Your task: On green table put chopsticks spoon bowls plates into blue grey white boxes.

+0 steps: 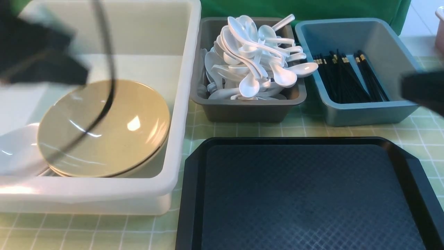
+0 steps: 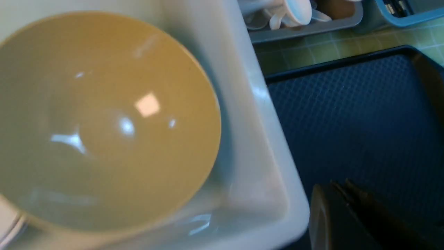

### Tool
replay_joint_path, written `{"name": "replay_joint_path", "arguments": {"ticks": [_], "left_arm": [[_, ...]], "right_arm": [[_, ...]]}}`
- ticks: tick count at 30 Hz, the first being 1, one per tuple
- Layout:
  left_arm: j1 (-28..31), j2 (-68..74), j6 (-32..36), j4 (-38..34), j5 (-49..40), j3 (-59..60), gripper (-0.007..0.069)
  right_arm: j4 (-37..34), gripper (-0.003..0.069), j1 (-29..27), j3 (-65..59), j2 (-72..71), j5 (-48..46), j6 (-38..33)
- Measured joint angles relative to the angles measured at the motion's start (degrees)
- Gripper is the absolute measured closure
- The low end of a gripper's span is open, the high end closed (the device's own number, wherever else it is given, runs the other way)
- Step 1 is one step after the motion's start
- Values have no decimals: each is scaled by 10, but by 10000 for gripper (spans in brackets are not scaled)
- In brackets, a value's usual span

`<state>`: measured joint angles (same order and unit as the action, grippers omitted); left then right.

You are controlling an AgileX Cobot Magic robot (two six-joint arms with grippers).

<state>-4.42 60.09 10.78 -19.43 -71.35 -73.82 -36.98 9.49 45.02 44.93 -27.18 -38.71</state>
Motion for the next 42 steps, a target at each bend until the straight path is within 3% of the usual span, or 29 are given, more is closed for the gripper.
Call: {"name": "replay_joint_path", "arguments": {"ticks": [3,6,9,14,18,22,36,42], "left_arm": [[-1,-142,-4,23,8,112,627],[-1,-227,-6,24,34,184,627],[-1,-395,-9,26,109,309,627],[-1,-575,-38,27,244,437,627],[-1,-610,-45,27,366,510,626],[-1,-605,-46,27,434,561,626],[-1,-605,-27,43,481,743,626],[11,-608,-26,41,517,751,626]], "right_arm": [[-1,601,0,-150,-116,99,-15],[-5,601,0,-213,-165,134,-15],[-12,598,0,-302,-228,172,-15],[-15,591,0,-346,-264,180,-15],[-17,589,0,-350,-267,181,-15],[-17,585,0,-352,-267,181,-15],[-17,574,0,-353,-267,182,-15],[-17,570,0,-353,-268,181,-15]]}}
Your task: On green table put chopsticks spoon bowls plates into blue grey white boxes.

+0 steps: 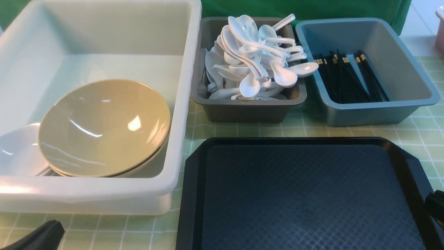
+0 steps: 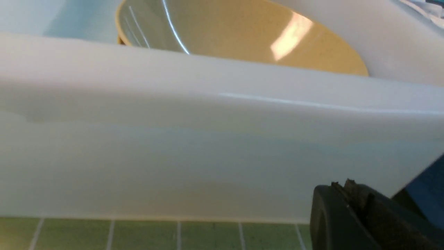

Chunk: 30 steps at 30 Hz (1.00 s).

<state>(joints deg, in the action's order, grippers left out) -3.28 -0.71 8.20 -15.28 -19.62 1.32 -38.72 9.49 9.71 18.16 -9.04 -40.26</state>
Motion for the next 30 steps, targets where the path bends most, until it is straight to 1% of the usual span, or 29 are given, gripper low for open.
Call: {"name": "replay_joint_path", "arguments": {"ticks": [7,10,15,30], "left_arm": [[6,0,1,5,7,1,626],[6,0,1,29,9,1,626],[6,0,1,44,9,1,626],[6,0,4,46,9,1,626]], "right_arm": [[0,560,0,0,0,0,0],[0,559,0,0,0,0,0],[0,559,0,0,0,0,0],[0,550,0,0,-5,0,0]]}}
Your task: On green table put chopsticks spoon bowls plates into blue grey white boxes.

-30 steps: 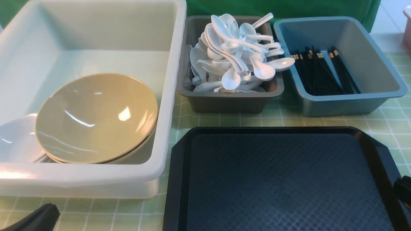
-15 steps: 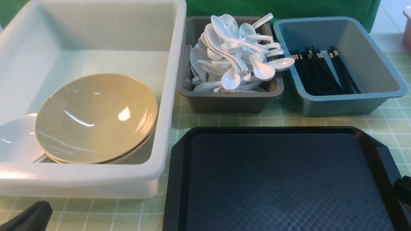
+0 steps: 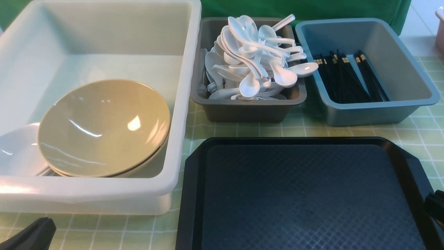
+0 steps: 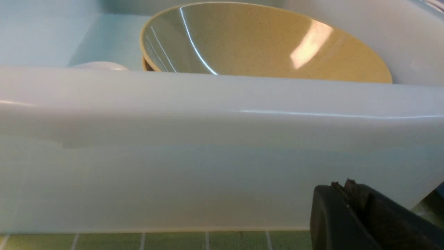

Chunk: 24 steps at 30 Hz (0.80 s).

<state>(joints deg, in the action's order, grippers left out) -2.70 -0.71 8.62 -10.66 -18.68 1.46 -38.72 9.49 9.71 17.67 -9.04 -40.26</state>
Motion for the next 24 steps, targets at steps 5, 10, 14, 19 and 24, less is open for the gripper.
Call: {"name": "replay_joint_path", "arguments": {"ticks": [5,10,14,19,24], "left_arm": [[0,0,0,0,0,0,626],[0,0,0,0,0,0,626],[0,0,0,0,0,0,626],[0,0,0,1,0,0,626],[0,0,0,1,0,0,626]], "right_arm": [[7,549,0,0,-45,0,-6],[68,546,-20,-2,-132,0,-36],[146,540,-60,-27,-178,-21,24],[211,536,-111,-77,-182,-42,143],[275,529,-142,-103,-182,-65,181]]}}
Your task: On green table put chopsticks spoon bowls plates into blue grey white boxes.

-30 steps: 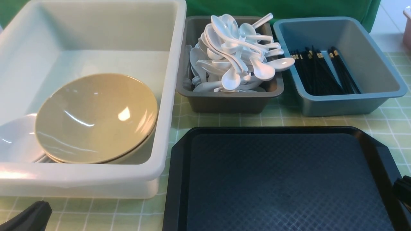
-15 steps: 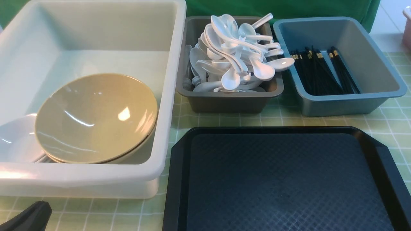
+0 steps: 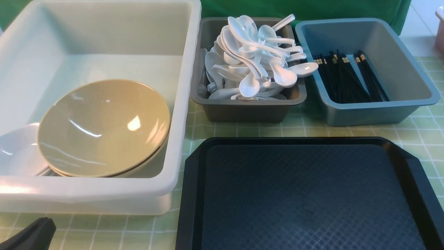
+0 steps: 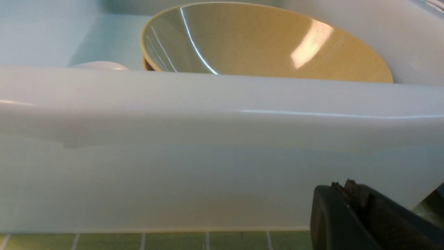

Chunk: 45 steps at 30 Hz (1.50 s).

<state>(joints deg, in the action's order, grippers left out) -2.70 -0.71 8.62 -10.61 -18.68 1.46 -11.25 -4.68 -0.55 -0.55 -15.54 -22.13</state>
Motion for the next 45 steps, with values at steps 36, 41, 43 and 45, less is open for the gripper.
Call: {"name": "replay_joint_path", "arguments": {"ticks": [36,41,43,45], "left_arm": [[0,0,-2,0,0,0,626],[0,0,-3,0,0,0,626],[0,0,-3,0,0,0,626],[0,0,-3,0,0,0,626]], "right_arm": [[10,517,-3,0,0,-2,30],[10,515,-3,0,0,-2,30],[10,514,-3,0,0,-2,30],[10,512,-3,0,0,-2,30]]}}
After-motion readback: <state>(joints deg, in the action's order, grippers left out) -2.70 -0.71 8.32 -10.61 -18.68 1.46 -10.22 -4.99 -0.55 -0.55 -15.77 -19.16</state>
